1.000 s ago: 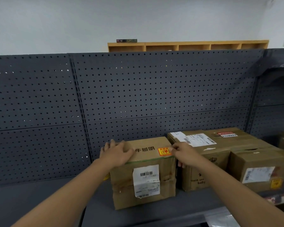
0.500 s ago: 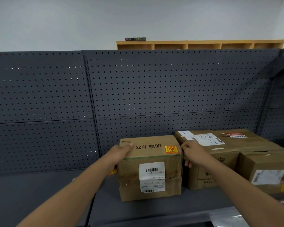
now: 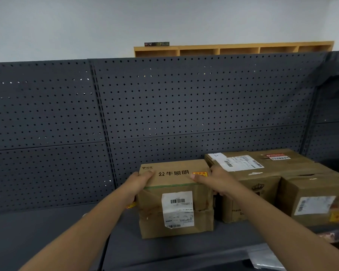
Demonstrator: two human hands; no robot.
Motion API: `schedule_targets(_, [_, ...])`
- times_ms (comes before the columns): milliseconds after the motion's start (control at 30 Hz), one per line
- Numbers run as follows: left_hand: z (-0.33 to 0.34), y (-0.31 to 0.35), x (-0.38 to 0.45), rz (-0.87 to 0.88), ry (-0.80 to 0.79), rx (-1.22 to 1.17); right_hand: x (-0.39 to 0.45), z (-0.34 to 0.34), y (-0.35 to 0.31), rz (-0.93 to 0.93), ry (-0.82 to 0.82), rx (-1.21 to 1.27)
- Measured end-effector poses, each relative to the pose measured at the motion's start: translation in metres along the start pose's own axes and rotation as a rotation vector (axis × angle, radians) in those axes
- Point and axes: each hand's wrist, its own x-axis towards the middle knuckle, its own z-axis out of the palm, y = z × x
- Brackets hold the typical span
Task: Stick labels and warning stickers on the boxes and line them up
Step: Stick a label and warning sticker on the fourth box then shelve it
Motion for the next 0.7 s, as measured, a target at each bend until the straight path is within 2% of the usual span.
schedule_targets(100, [0.003, -0.002, -0.001, 0.010, 0.002, 0.005, 0.005, 0.001, 0.002, 0.011, -0.017, 0.087])
schedule_targets(233, [0.003, 0.000, -0.003, 0.010, 0.005, -0.006, 0.004, 0.000, 0.005, -0.001, -0.020, 0.039])
schedule_targets(500, [-0.004, 0.002, -0.002, -0.109, -0.057, -0.180, 0.020, 0.002, 0.008, 0.023, 0.148, -0.010])
schedule_targets(700, [-0.003, -0.002, -0.006, -0.166, -0.101, -0.190, 0.023, 0.011, 0.010, 0.098, 0.094, 0.278])
